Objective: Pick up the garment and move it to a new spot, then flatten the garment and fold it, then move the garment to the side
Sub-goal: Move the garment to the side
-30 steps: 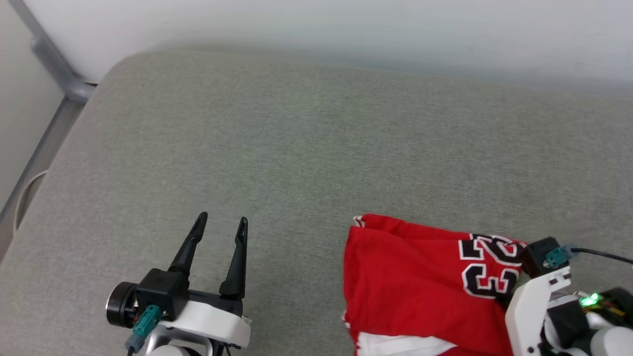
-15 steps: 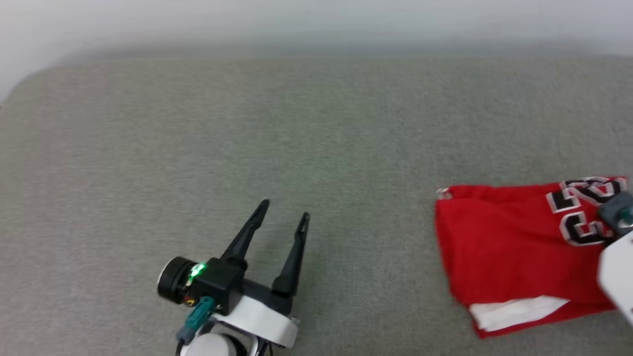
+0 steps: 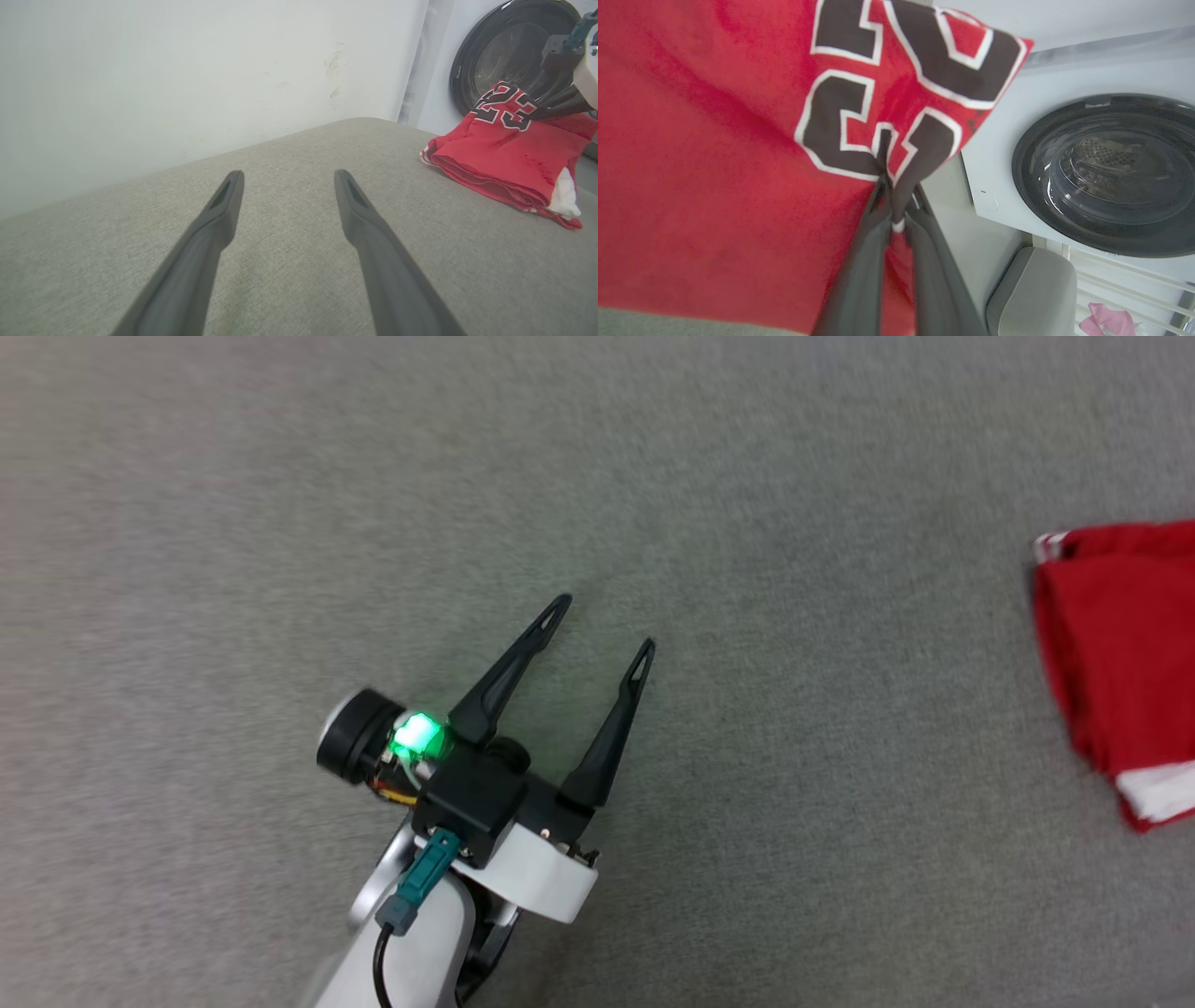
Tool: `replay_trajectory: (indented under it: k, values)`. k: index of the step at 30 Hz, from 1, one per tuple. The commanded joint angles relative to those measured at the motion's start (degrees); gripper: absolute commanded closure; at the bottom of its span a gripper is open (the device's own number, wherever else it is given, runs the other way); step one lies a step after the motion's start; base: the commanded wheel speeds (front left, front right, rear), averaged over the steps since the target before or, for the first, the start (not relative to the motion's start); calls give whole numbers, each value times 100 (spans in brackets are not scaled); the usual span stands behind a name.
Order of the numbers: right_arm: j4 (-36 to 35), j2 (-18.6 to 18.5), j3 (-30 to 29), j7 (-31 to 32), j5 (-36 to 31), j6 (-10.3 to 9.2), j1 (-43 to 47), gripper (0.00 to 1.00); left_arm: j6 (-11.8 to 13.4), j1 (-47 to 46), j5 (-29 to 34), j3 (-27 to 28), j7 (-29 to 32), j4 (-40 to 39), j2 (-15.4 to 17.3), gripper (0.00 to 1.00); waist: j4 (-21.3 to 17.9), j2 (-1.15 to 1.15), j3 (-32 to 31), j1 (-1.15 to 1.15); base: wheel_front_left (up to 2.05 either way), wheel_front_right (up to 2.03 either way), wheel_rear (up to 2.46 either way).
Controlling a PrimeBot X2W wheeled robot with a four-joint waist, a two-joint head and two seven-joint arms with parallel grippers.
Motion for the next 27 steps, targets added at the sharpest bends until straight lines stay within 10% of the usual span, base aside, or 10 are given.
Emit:
replay_trajectory:
  k: [1, 19, 20, 21, 27]
  values:
    - [309, 101, -130, -224, -131, -11, -309, 100, -10, -208, 69, -50, -12, -108, 87, 0, -460, 0, 606, -1, 0, 0, 0]
    - [2673, 923, -1416, -1516, -1344, -12, -1701, 100, 43, -662, 88, -260, 394, -1024, 302, 0, -384, 0, 1174, -1, 0, 0, 0]
    - [2731, 955, -1472, -1553, -1421, -12, -1718, 31, 56, -647, 76, -264, 374, -1008, 294, 0, -363, 0, 1146, -1, 0, 0, 0]
    - [2872, 1119, -1617, -1740, -1723, -11, -1744, 0, 123, -556, -24, -266, 228, -782, 236, 0, -237, 0, 797, -1, 0, 0, 0]
    - [2716, 1308, -1557, -1943, -1657, -11, -1731, 0, 268, -269, -242, -76, 72, -347, 229, 0, -145, 0, 115, -1, 0, 0, 0]
